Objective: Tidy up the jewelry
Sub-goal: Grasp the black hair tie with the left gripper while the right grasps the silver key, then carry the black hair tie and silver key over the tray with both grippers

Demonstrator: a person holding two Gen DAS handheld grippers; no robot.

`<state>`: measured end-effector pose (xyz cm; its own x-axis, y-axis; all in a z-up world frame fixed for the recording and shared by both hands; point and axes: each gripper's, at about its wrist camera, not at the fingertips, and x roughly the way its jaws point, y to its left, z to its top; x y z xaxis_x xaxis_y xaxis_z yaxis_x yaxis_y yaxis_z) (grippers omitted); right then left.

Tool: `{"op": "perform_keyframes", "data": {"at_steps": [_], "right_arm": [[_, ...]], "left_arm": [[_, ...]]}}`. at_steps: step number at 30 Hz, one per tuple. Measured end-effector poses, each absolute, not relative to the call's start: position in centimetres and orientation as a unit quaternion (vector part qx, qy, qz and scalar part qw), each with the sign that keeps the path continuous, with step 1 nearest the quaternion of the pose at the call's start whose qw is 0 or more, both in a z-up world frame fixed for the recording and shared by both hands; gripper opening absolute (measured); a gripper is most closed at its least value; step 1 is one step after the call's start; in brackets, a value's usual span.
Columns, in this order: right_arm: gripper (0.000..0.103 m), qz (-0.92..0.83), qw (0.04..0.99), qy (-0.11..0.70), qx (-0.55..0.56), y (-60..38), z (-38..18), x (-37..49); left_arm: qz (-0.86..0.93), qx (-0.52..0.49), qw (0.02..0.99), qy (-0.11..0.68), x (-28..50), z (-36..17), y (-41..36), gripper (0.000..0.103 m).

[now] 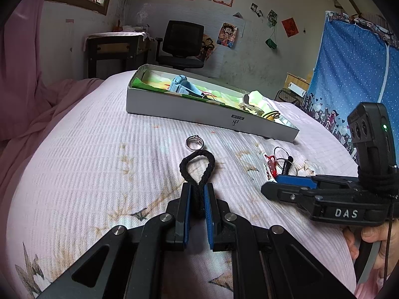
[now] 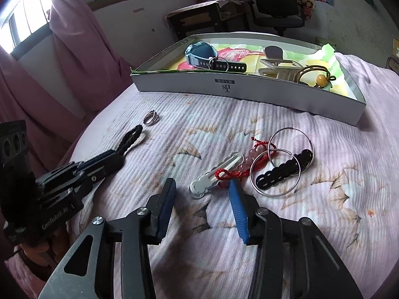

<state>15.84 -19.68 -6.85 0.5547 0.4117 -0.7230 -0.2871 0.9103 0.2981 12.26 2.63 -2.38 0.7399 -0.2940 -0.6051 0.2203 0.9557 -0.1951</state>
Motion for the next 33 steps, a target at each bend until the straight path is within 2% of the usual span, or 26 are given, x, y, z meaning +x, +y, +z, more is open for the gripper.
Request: {"op": "perform_keyframes", "data": {"at_steps": [5,10,12,22,33], "right_arm": [[0.039,0.194,0.878,0.428,0.093,-19.8,-7.2,16.8],[0.02,0.196,0.877,0.427,0.103,-20.0,-7.5,16.5],[0.016,0.198,0.876,0.426,0.106,-20.0,-7.5,16.1],[0.015,0.214,0.882,0.408,0.094,-20.1,-7.0,13.8],[0.015,0.202,0.927,0.314,0.044,-20.3,-3.3,12.4]], "left_arm": [[-0.138,-0.054,0.931,0.333,12.3,-2.4,2.6,0.01],[-0.138,-0.055,0.931,0.333,12.3,-2.4,2.6,0.01],[-0.14,-0.056,0.931,0.332,12.3,-2.5,2.6,0.01],[-0.148,-0.062,0.934,0.319,11.6,-2.0,2.7,0.01],[-0.14,-0.058,0.947,0.283,11.8,1.7,1.0,0.01]]}}
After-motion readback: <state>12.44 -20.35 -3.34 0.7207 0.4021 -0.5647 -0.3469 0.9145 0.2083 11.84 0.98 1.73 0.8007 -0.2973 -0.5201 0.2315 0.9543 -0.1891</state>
